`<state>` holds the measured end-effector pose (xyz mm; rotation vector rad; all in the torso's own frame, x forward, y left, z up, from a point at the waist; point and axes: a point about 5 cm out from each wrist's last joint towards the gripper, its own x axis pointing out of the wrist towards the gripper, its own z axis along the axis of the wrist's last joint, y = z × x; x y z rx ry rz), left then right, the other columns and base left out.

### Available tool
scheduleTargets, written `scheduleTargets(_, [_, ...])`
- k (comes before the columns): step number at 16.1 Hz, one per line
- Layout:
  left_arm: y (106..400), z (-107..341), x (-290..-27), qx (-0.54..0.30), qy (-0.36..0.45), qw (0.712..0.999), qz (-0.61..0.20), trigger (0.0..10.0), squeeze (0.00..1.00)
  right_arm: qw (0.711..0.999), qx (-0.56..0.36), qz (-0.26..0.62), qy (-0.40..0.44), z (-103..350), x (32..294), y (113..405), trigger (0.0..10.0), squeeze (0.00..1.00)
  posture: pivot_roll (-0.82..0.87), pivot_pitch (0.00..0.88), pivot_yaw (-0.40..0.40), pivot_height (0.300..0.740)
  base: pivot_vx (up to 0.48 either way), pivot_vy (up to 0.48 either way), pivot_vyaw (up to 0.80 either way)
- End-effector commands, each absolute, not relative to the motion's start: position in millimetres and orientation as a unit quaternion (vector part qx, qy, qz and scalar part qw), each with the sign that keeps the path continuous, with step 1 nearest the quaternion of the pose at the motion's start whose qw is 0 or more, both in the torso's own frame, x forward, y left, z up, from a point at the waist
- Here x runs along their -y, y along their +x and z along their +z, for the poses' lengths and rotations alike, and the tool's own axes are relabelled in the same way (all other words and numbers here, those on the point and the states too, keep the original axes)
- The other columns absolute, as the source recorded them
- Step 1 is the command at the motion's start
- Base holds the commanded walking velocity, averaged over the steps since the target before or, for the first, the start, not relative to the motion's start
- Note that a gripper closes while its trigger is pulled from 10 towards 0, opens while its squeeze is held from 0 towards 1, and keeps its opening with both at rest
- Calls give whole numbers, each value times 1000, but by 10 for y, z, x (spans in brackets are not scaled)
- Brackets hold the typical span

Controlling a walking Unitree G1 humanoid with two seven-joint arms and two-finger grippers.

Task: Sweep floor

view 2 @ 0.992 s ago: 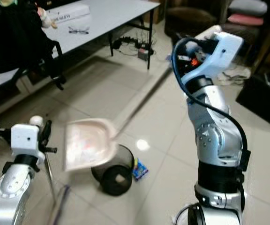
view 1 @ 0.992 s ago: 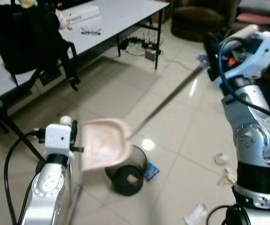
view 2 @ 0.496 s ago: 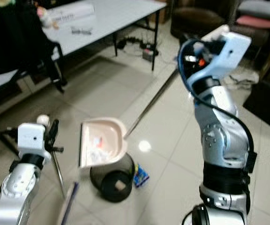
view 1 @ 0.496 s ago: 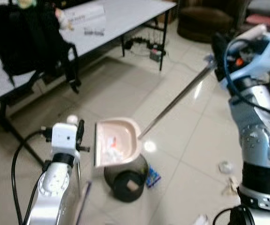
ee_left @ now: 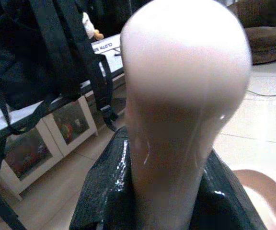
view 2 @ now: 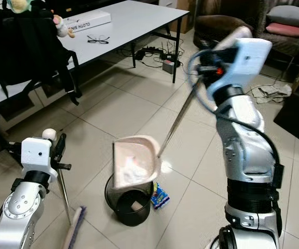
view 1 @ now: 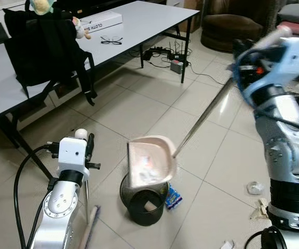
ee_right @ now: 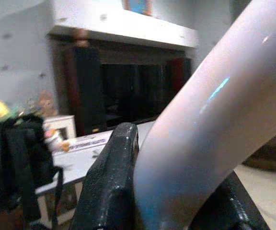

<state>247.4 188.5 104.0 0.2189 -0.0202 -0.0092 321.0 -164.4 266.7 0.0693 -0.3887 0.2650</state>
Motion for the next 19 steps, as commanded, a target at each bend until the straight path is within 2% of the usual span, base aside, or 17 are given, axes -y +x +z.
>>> scheduleTargets(1, [2478, 1053, -1874, 10, 118, 993, -12, 10000, 0, 964, 215, 156, 4, 2714, 1548, 3185, 10000, 0, -27, 0, 55, 740, 0, 0, 0])
scheduleTargets(3, [2483, 1049, -1859, 11, 118, 993, -14, 10000, 0, 951, 221, 206, -59, 2651, 1334, 3139, 10000, 0, -27, 0, 54, 740, 0, 0, 0])
scheduleTargets(4, [2487, 1050, -1850, 12, 118, 993, -15, 10000, 0, 936, 235, 239, -108, 2604, 1155, 3084, 10000, 0, -25, 0, 53, 740, 0, 0, 0])
scheduleTargets(9, [2492, 1050, -1822, 13, 122, 992, -21, 10000, 0, 914, 260, 300, -84, 2424, 719, 2904, 10000, 0, -19, 0, 54, 740, 0, 0, 0])
scheduleTargets(11, [2493, 1049, -1816, 14, 123, 992, -23, 10000, 0, 891, 279, 344, -99, 2403, 515, 2763, 10000, 0, -19, 0, 54, 740, 0, 0, 0])
scheduleTargets(17, [2494, 1042, -1802, 12, 126, 992, -26, 10000, 0, 825, 345, 412, -173, 2478, 331, 2554, 10000, 0, -21, 0, 55, 740, 0, 0, 0])
scheduleTargets(19, [2498, 1044, -1796, 12, 126, 992, -27, 10000, 0, 813, 349, 429, -183, 2451, 291, 2512, 10000, 0, -19, 0, 54, 740, 0, 0, 0])
